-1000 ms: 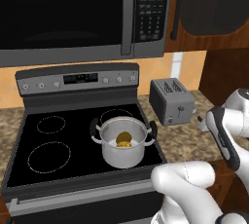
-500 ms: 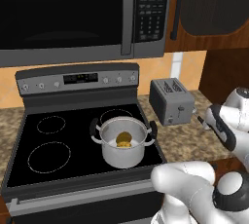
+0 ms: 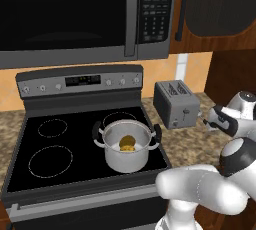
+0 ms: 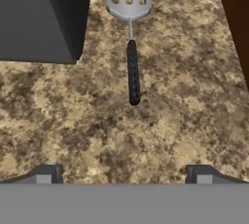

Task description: Put the squash and avocado in the pot. Retrieve the spatula and lightly stir the vegetables in the pot.

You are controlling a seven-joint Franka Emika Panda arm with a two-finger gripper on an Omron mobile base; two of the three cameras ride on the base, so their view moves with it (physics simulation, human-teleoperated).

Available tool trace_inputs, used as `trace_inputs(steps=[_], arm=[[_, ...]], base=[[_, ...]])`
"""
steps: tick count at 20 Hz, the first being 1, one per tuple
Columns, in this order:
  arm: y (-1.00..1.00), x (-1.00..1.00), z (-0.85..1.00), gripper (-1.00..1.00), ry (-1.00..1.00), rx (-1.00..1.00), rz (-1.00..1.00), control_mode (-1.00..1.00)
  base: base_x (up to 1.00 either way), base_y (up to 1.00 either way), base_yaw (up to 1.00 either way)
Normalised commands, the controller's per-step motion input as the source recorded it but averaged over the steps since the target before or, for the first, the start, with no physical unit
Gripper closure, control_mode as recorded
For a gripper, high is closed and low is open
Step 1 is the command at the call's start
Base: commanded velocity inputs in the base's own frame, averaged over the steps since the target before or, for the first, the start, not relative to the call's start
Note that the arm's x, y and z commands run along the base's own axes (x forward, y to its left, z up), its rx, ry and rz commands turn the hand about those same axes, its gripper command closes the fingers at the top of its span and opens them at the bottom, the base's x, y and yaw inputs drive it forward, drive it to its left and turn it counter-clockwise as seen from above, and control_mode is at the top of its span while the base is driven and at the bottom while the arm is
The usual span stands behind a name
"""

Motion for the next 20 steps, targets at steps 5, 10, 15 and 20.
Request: trace_inputs(steps=[5, 10, 15, 20], arm=[[-0.02, 0.23, -0.06, -1.00, 0.00, 0.06, 0.03, -1.00], [0.00, 0.13, -0.18, -1.00, 0.00, 0.05, 0.02, -1.00], [0.00, 0.10, -0.23, -1.00, 0.00, 0.03, 0.01, -1.00], [0.00, 0.17, -0.15, -1.00, 0.00, 0.03, 0.01, -1.00]], base=[[0.00, 0.00, 0.00], [0.00, 0.00, 0.00], [0.00, 0.00, 0.00], [0.00, 0.00, 0.00]])
